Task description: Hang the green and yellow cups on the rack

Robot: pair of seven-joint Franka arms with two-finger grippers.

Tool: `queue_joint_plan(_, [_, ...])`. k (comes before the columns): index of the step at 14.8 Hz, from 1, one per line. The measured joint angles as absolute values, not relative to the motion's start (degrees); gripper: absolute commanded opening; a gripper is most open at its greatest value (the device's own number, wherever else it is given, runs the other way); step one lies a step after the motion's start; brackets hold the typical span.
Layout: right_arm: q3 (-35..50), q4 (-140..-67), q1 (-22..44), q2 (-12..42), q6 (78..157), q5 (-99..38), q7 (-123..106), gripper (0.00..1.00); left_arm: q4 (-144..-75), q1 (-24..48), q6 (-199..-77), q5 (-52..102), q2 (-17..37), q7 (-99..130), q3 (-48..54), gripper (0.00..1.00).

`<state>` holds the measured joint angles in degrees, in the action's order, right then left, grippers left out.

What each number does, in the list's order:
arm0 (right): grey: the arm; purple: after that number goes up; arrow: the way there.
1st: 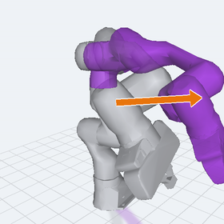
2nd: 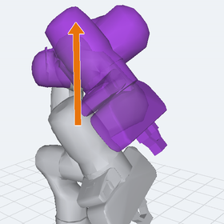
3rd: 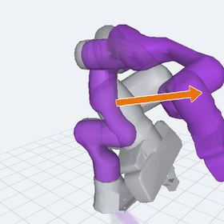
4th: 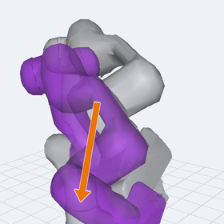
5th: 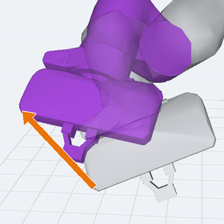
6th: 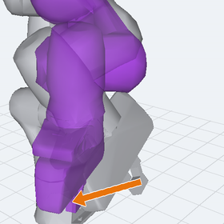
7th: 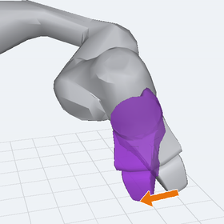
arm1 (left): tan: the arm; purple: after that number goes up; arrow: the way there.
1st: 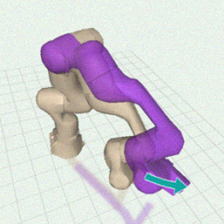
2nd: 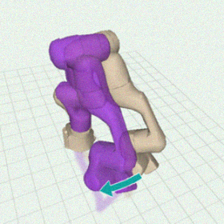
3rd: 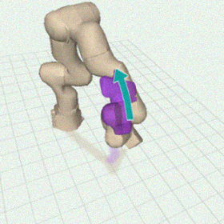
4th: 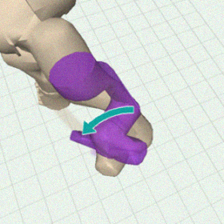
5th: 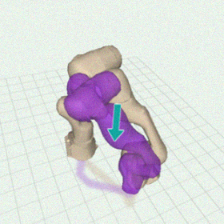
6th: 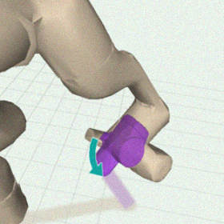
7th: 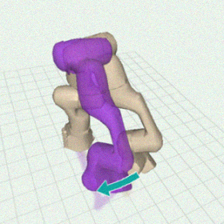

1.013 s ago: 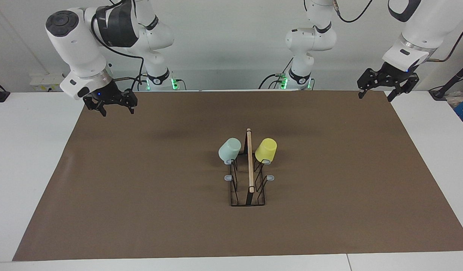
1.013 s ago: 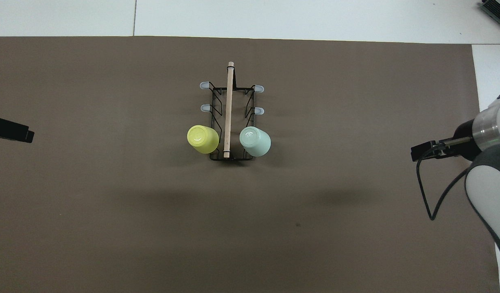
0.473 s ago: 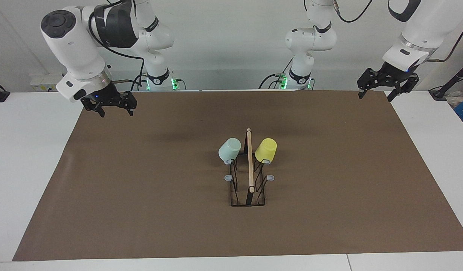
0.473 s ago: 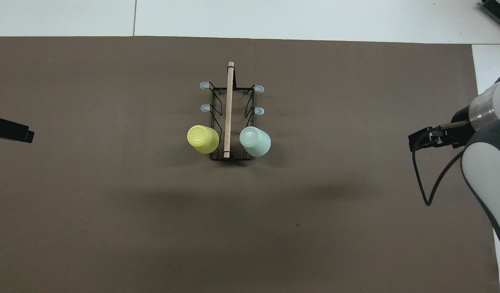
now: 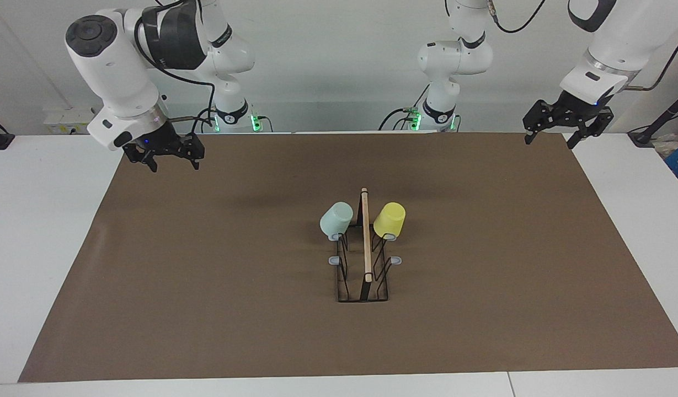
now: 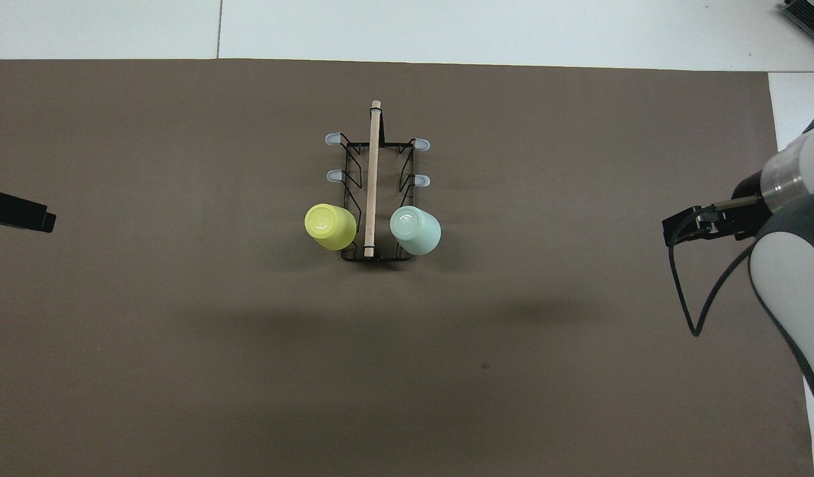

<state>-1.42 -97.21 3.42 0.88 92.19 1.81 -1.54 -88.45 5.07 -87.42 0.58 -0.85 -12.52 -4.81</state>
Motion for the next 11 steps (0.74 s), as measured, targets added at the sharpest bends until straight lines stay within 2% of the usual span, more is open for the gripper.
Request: queue_joint_plan(11, [-1.42,-95.98,3.34,1.49,91.11,1.81,-1.54,1.0,-88.42,5.07,-87.64,0.58,-0.86,-12.52,-4.82,1.0])
